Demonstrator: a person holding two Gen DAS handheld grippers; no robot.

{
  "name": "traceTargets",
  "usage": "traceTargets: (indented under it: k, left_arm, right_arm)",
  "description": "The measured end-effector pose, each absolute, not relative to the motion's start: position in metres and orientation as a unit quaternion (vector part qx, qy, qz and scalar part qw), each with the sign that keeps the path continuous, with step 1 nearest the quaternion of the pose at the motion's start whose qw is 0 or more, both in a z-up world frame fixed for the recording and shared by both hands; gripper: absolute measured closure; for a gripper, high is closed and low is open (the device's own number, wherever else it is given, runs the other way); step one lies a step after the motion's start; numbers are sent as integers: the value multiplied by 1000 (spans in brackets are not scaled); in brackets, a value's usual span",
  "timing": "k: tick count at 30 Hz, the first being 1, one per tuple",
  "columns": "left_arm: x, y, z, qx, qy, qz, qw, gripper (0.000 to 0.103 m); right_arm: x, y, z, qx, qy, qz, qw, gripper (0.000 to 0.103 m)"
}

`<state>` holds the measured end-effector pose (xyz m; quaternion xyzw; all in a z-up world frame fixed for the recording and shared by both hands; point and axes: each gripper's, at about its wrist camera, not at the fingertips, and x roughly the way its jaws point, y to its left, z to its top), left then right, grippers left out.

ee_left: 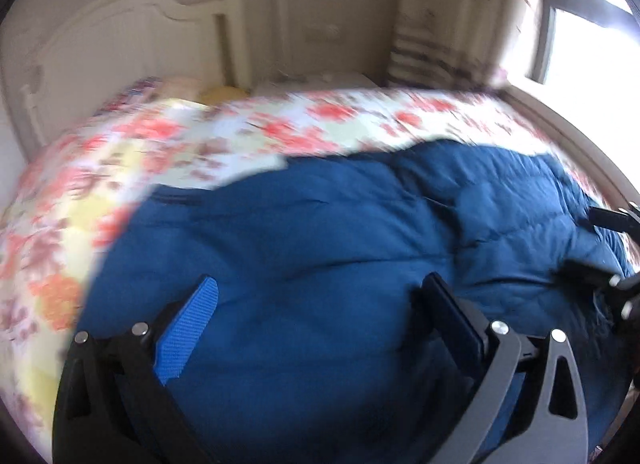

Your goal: Fold large clothes

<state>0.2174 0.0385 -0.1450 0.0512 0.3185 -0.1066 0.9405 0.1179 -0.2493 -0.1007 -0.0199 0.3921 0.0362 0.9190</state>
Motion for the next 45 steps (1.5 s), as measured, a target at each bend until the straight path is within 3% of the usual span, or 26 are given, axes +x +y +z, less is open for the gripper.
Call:
traceTargets:
  k: [7, 13, 20, 25, 27, 32, 37, 40, 43, 45]
  left_arm:
    - [227, 124, -163, -41, 345, -57, 936, 2]
    - [224, 113, -159, -11, 346, -22, 938, 3]
    - [148, 56, -129, 14, 272, -104, 956, 2]
    - [141, -12, -171, 125, 301, -137, 935, 2]
    - [137, -12, -181, 130, 277, -139, 942, 2]
    - [142, 5, -177, 98, 305, -152, 935, 2]
    - [129, 58, -165, 57, 292, -103, 949, 2]
    - [125, 109, -171, 16, 299, -51, 953, 2]
    - [126, 151, -187, -29, 317, -53, 947, 2]
    - [129, 166, -194, -71, 336, -75, 936, 2]
  right_arm:
    - [123, -319, -132, 115, 416, 25, 902, 5]
    - [106, -303, -114, 74, 388, 0, 919, 6]
    - [49, -203, -88, -43, 340, 133, 930, 6]
    - [50, -166, -125, -106, 348, 134, 922, 4]
    - [52, -167, -126, -105, 355, 138, 919, 4]
    - [46, -178, -115, -100, 358, 133, 919, 5]
    - [30, -244, -99, -35, 349, 66, 934, 5]
    - [25, -291, -119, 13, 371, 36, 928, 5]
    - [24, -332, -149, 141, 385, 76, 909, 5]
    - [23, -331, -154, 137, 370, 77, 915, 5]
